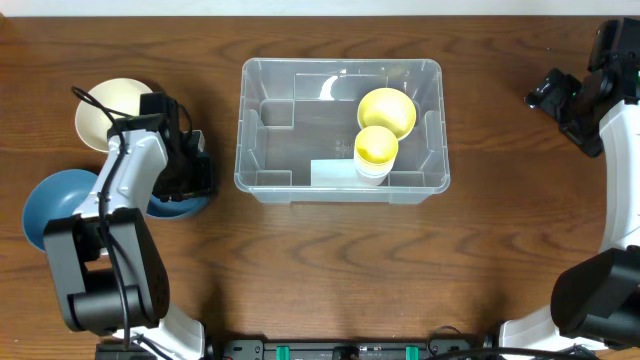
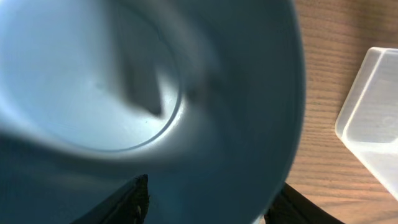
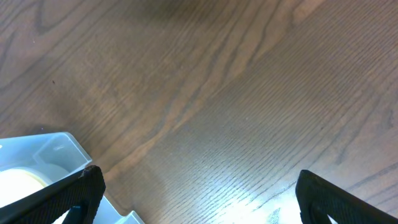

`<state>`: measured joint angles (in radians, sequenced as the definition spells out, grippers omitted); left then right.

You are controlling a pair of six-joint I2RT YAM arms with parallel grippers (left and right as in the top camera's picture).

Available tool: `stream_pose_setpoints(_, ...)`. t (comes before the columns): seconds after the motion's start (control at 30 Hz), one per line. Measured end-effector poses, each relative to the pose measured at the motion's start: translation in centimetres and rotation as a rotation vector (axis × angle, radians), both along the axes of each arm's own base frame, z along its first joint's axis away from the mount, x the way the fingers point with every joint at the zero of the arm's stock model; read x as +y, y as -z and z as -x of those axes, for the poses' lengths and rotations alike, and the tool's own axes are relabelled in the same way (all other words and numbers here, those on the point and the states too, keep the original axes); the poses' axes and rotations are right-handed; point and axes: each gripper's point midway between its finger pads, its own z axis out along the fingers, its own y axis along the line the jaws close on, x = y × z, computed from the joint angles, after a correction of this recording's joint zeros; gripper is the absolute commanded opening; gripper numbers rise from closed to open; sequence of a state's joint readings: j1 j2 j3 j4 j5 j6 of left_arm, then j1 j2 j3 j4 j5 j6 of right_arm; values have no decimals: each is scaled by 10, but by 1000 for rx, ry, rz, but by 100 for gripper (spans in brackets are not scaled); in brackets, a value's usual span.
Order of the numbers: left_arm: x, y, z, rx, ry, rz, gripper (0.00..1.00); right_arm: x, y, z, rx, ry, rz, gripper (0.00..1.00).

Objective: Pack container

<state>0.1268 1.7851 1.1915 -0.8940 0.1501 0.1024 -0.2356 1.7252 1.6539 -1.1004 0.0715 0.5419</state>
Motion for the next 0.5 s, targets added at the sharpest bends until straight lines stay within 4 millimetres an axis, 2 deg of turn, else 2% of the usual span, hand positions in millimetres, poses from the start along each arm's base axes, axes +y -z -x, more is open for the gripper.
stream_pose_setpoints(0.07,1,2,-1,0,1,-3,24,0,0,0,0,0,0,99)
stream_pose_setpoints(0.2,2,3,-6,-18,1,-7,6,0,0,0,0,0,0,99)
stream_pose_setpoints(0.5,5,2,-8,-25,-30,-28,6,0,0,0,1,0,0,99)
